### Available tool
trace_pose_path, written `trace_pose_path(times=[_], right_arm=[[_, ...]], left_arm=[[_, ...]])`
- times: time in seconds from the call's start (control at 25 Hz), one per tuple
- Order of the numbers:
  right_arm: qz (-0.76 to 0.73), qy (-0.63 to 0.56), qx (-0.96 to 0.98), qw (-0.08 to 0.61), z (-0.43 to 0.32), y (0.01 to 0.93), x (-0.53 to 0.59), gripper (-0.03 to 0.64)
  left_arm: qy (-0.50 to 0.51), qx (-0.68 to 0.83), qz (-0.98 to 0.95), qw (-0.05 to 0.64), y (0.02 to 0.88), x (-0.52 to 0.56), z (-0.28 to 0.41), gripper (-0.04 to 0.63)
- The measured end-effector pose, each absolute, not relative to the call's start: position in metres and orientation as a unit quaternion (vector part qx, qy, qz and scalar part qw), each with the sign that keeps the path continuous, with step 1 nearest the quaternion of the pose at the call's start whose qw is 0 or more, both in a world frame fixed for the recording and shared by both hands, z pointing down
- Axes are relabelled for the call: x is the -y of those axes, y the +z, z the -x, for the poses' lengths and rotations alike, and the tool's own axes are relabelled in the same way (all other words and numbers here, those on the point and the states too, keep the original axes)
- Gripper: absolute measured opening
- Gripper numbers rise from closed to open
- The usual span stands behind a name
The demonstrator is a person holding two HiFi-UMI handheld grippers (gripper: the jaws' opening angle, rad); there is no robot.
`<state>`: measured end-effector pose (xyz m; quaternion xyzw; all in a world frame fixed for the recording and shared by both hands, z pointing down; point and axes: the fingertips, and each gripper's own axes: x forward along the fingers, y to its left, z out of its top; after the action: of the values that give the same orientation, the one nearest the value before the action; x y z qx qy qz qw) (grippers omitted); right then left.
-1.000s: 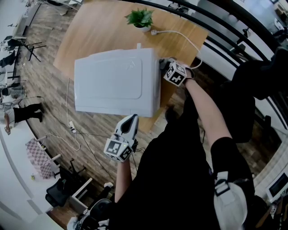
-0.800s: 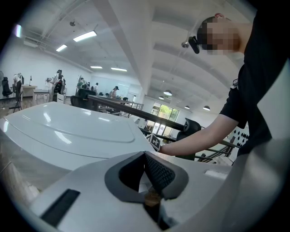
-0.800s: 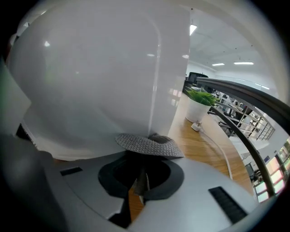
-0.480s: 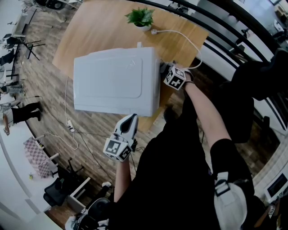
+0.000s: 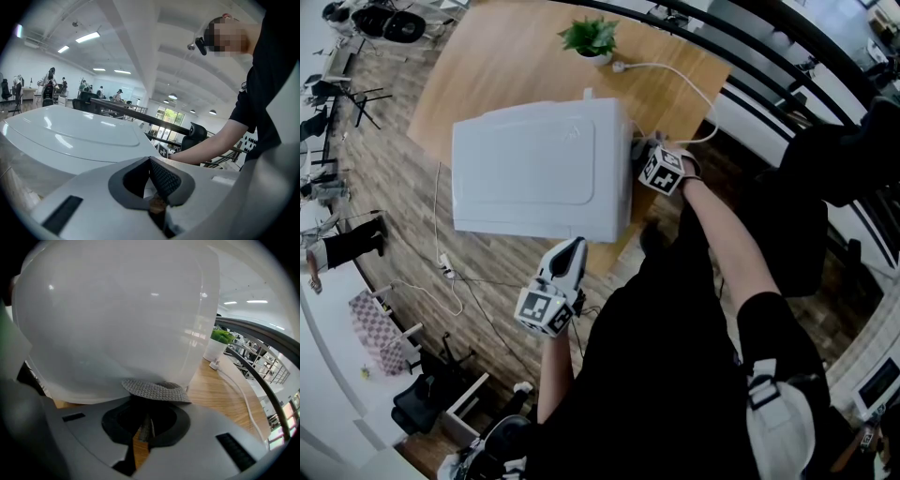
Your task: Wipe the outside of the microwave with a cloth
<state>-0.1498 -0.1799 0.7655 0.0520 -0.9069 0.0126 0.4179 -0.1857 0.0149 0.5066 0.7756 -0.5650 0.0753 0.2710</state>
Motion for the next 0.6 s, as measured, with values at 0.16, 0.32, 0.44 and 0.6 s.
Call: trace_pose_path(times=[0.16, 0.32, 0.44, 0.6], right_arm=[[-0.048, 0.019, 0.909, 0.413, 0.149, 0.767, 0.172, 0.017], [-0.049, 0.028, 0.909, 0.413, 0.148, 0.768, 0.165, 0.017], [-0.047, 0.034, 0.910, 0.411, 0.147, 0.769, 0.158, 0.017], [-0.041, 0.034, 0.912, 0.407, 0.147, 0.767, 0.149, 0.017]], left_arm=[[0.074, 0.564, -0.777, 0.271, 0.507, -0.015, 0.185, 0.000], [0.075, 0.562, -0.778, 0.269, 0.508, -0.014, 0.185, 0.000], [0.075, 0.561, -0.780, 0.269, 0.507, -0.014, 0.184, 0.000], [0.071, 0.560, -0.781, 0.267, 0.505, -0.014, 0.183, 0.001]])
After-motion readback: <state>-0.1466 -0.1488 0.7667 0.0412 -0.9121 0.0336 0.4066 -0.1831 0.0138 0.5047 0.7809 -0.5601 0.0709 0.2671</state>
